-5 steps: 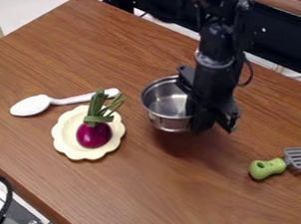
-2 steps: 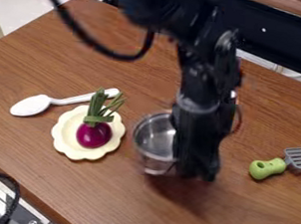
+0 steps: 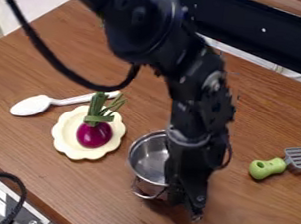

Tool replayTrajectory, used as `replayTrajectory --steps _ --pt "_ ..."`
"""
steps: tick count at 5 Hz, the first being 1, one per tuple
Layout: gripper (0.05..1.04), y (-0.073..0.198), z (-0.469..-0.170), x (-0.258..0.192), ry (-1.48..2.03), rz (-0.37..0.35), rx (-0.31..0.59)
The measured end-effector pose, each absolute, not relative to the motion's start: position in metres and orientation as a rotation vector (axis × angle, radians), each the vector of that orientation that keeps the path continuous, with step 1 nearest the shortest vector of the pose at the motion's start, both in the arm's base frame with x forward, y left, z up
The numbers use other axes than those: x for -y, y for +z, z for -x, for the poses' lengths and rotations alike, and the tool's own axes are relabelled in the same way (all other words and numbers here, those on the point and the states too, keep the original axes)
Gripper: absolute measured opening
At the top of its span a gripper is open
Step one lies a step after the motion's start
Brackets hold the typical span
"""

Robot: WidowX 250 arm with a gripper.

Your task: Move the silver pot to the right side of the plate with a onion

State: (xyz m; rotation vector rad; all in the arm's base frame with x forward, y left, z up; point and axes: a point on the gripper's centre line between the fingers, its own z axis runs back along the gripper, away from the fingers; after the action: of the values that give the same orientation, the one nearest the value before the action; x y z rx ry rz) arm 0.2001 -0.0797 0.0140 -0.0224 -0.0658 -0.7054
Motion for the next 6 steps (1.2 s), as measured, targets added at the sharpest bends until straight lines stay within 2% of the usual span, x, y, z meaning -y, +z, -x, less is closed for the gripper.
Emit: replayTrajectory --steps 1,2,3,4,5,6 --pt "0.057 0.005 -0.197 0.080 -0.716 0.018 0.050" --pt "0.075 -0.002 -0.200 0.085 -0.713 0.063 0.031" --pt "0.230 -0.001 -0.203 0.084 -0.708 0.163 0.057" --pt "0.482 0.008 -0.201 0.080 -0.642 0.261 0.045" --pt "0.782 0.023 -0.209 0.076 -0.606 0.288 0.062" --pt "0.998 0.049 -0.222 0.077 -0.502 0.267 0.184"
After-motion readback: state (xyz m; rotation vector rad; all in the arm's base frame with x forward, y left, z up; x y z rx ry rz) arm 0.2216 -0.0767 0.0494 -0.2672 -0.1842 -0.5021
